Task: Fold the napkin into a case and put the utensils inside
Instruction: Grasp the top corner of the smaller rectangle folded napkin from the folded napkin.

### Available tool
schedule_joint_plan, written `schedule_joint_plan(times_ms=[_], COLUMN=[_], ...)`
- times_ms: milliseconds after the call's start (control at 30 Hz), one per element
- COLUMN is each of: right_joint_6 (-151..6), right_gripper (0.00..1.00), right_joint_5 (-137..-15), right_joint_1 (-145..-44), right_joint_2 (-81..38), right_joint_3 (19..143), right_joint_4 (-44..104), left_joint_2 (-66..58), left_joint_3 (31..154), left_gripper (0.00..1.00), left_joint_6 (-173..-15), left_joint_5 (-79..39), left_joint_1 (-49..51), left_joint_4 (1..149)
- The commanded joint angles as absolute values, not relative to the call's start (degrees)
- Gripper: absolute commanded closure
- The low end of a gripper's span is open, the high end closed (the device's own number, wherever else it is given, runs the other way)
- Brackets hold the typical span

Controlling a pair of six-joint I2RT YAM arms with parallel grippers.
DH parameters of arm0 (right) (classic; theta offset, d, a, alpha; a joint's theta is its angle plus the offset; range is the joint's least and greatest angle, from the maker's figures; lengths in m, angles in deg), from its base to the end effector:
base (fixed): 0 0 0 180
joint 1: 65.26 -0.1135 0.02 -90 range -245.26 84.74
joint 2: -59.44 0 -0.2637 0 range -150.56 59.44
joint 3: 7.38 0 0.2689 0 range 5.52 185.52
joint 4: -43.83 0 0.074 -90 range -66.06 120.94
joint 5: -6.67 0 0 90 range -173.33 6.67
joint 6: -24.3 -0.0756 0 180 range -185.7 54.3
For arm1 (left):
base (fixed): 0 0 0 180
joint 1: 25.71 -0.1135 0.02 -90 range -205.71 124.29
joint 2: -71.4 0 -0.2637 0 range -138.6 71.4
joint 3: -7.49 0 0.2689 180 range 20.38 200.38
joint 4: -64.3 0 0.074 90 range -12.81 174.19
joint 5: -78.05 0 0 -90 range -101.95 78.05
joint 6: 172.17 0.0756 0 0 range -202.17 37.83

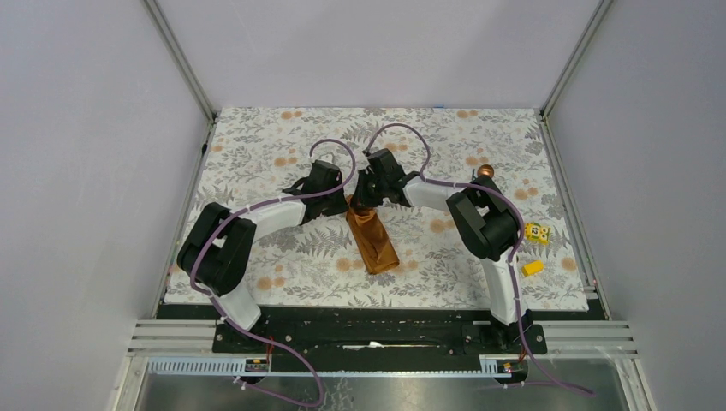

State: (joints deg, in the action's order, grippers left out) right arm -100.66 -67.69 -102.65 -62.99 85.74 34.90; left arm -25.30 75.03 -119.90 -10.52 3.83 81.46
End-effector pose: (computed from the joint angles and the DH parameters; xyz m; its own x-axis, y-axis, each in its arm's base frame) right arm 0.3938 0.3266 0.1136 -0.8345 0.0567 -0.5481 -0.3353 0.7370 0.5868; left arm 0.3393 -0.1901 0.1362 -0.7901 -0.2554 -0.5573 -0.0071 0.9128 -0.4084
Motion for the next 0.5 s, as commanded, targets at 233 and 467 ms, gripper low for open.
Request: schedule_joint_plan(times_ms=[233,467], right_joint_6=[-114.2,-104.9], right_gripper=[0.99,0.66], right_joint_5=[-65.5,-60.6], right_joint_1=[-102.3,-101.5], right_joint_2=[-66.0,-61.4], right_joint_3=[78.6,80.2], right_joint_4=[60.4,45.5], left_joint_2=[-24.1,-23.3], left_joint_3=[75.2,74.6], left_gripper=[1.0,1.0], left_joint_6=[-120.9,-121.1], left_joint_5=[-10.8,-9.7], left_joint_1=[3.9,2.8], left_joint_4=[81.4,82.1])
